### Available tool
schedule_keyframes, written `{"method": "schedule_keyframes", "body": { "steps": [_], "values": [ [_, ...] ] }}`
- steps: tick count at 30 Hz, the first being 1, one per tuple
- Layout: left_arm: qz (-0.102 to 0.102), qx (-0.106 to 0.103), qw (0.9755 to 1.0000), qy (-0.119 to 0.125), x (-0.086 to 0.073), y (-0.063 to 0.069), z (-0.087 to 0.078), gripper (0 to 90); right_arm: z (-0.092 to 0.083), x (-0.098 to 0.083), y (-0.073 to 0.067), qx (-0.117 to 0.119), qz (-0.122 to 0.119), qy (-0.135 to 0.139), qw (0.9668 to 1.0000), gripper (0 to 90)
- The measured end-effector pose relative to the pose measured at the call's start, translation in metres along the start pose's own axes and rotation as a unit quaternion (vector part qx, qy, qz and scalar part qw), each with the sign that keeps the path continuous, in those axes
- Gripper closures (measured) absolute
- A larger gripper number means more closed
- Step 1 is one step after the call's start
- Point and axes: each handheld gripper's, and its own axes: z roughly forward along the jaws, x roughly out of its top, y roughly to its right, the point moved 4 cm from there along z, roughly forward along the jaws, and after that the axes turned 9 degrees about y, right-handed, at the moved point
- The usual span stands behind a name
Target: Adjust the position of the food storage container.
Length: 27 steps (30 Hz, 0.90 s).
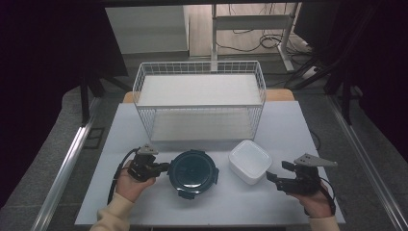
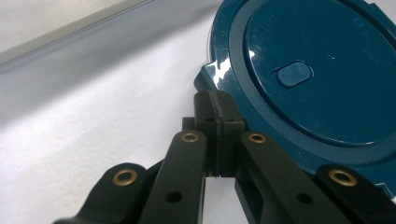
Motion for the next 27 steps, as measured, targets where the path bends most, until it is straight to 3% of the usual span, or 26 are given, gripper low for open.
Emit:
{"method": "schedule_keyframes", "body": {
  "steps": [7, 16, 18, 21, 24, 27],
  "values": [
    [-0.017, -0.007, 0.9998, 0.011, -0.004, 0.004, 0.0, 90.0, 0.0, 0.0, 0.001, -0.003, 0.001, 0.001, 1.0, 22.6],
    [-0.035, -0.032, 0.9988, 0.015, -0.003, 0.003, -0.002, 90.0, -0.002, 0.002, 0.002, -0.007, -0.001, 0.008, 0.9999, 21.9],
    [-0.029, -0.011, 0.9992, 0.026, 0.001, 0.001, -0.006, 90.0, -0.003, 0.003, 0.002, -0.008, 0.0, 0.011, 0.9999, 21.9],
    [-0.034, 0.018, 0.9977, 0.056, 0.011, 0.0, -0.015, 88.8, -0.005, 0.005, 0.002, -0.01, -0.001, 0.02, 0.9998, 21.4],
    [-0.034, 0.044, 0.9951, 0.082, 0.022, 0.002, -0.026, 71.8, -0.007, 0.006, 0.001, -0.009, 0.001, 0.024, 0.9997, 20.0],
    [-0.056, 0.042, 0.9935, 0.089, 0.026, 0.007, -0.035, 52.5, -0.008, 0.008, 0.0, -0.008, 0.005, 0.026, 0.9996, 18.1]
  ]
}}
